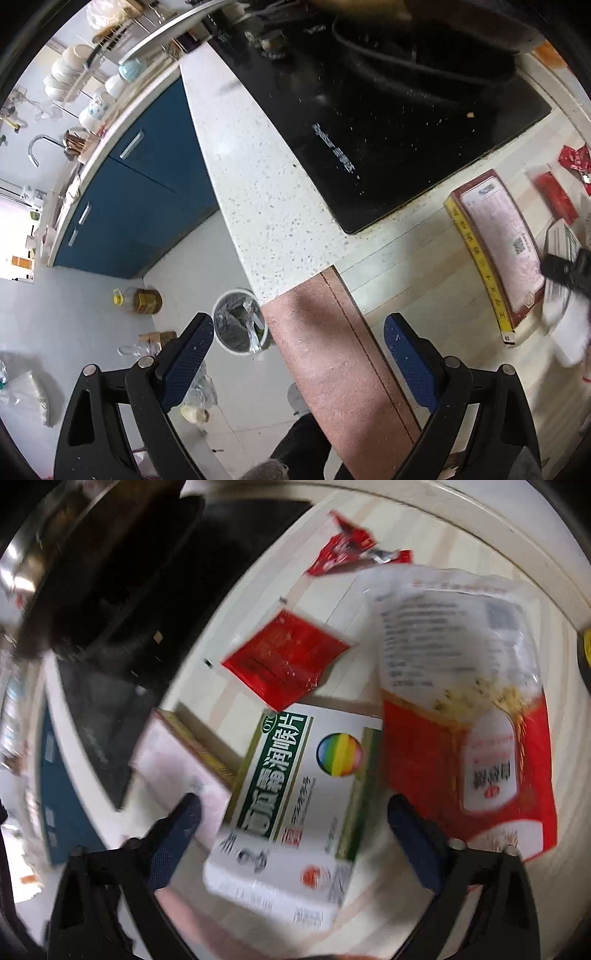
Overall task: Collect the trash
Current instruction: 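Grasp the maroon snack box with the left tool while the right tool grasps the green lozenge box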
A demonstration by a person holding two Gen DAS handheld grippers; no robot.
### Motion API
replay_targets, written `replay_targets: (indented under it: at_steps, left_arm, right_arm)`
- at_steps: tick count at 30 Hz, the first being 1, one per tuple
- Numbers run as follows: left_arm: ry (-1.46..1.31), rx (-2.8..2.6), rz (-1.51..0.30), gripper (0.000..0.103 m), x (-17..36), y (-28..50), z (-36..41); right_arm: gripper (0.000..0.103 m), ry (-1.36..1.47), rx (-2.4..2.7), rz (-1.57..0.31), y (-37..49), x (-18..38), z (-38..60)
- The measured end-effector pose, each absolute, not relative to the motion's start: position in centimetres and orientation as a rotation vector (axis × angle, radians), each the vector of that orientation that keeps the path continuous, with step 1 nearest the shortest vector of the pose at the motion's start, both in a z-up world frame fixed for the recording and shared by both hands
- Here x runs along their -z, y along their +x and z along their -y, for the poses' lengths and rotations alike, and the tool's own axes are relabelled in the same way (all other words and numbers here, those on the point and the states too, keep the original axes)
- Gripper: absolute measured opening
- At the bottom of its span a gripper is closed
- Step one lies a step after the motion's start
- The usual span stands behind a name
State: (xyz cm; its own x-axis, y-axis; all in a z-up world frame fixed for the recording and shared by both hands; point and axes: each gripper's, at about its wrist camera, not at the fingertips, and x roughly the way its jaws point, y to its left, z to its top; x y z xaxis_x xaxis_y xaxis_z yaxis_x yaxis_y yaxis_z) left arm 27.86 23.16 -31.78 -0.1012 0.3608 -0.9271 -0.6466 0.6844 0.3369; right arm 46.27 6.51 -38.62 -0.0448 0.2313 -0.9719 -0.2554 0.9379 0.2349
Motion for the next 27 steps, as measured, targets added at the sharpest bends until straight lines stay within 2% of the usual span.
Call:
replay_targets:
  at_steps: [1, 7, 11, 18, 22, 27]
  left_arm:
    - [-0.267, -0.851, -1.448, 0.094, 31.9, 28.1, -23.2]
    - [-0.375, -0.71, -1.454, 0.094, 32.2, 32.1, -22.0]
    - [-0.493, -0.606, -1.489, 0.094, 33.9, 36.5, -20.8]
    - [-0.652, -0.569, -1.586, 0.093, 38.5, 41.5, -19.7]
    - [-0.516, -0.571, -1.535, 0.062, 37.6, 42.0, -18.4]
    - [-0.354, -0.458, -1.506, 0.058, 36.7, 40.0, -15.7]
  right_arm:
    - [0.069, 0.0, -0.409, -1.562, 46.2, 38.6, -6.3]
    - [0.069, 0.112, -0.51, -1.48, 45.5, 34.5, -2.6]
    - [0.069, 0.112, -0.453, -1.36, 46.4, 31.6, 1.3]
    - [0.069, 0.165, -0.234, -1.357, 48.8, 33.9, 8.7]
    - [0.069, 0.199, -0.179, -1.357, 48.8, 34.3, 11.5]
    - [0.069, 0.195, -0.178, -1.338, 47.4, 33.7, 12.2]
